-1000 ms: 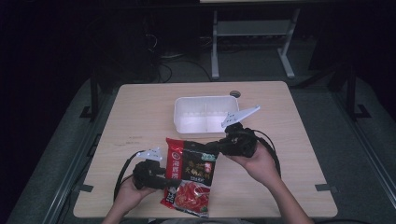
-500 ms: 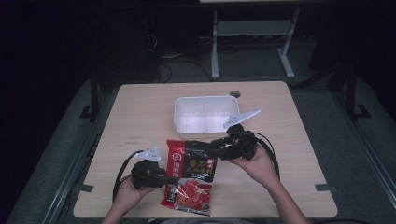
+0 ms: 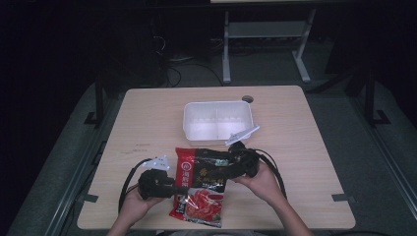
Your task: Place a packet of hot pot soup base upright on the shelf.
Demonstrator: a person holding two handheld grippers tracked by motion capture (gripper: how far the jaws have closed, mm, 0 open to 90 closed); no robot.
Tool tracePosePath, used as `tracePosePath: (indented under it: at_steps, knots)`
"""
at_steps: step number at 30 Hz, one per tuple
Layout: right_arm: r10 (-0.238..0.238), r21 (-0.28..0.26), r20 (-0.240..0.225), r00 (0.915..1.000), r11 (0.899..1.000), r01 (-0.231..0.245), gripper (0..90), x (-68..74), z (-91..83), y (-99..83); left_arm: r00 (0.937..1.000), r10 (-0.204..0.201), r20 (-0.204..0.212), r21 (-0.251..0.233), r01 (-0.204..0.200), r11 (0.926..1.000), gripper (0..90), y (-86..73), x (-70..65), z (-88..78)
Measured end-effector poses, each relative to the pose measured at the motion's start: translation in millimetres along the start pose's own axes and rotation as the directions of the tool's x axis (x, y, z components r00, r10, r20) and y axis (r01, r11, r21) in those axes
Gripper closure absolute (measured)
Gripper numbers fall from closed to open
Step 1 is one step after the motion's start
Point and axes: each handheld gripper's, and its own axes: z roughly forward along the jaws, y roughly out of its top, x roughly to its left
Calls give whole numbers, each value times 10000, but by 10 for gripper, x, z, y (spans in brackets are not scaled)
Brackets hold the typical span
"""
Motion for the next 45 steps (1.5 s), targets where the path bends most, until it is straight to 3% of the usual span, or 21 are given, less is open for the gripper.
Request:
tracePosePath:
  at_steps: [3, 6, 10, 16, 22, 23, 30, 33, 37, 45]
  knots:
    - [237, 38, -283, 9993, 9997, -236, 515, -23, 67, -8, 9999, 85, -62, 77, -85, 9999, 709, 4, -9, -2]
    - [298, -94, -240, 9993, 9995, -300, 563, -28, 75, -14, 9999, 92, -63, 99, -91, 9999, 691, 1, -6, -2]
    - [546, -216, -700, 9961, 9982, -563, 681, -50, 44, -18, 9998, 146, -165, 94, -145, 9999, 633, 4, -12, -6]
    - [653, -229, -832, 9944, 9975, -675, 719, -27, 9, -11, 9994, 184, -284, -96, -186, 9998, 550, -14, -17, -59]
    - [677, -329, -653, 9956, 9970, -699, 726, -12, -63, 9, 9990, 131, -436, -251, -142, 9996, 506, -59, 3, -161]
    - [663, -335, -579, 9961, 9971, -683, 727, -8, -98, 21, 9978, 157, -646, -183, -169, 9997, 499, -78, 12, -185]
    - [450, -352, -196, 9988, 9983, -457, 727, 45, -221, 83, 9944, 162, -1048, -101, -174, 9998, 451, -108, 22, -215]
    - [310, -395, 63, 9995, 9987, -307, 726, 70, -298, 127, 9879, 484, -1476, 401, -429, 9983, 406, -131, 17, -202]
    - [233, -395, 186, 9996, 9990, -226, 726, 81, -352, 156, 9845, 602, -1645, 643, -502, 9967, 390, -151, 16, -188]
    - [67, -697, 550, 9985, 9976, -28, 726, 71, -518, 307, 9852, 401, -1667, 543, -314, 9980, 375, -182, 53, -203]
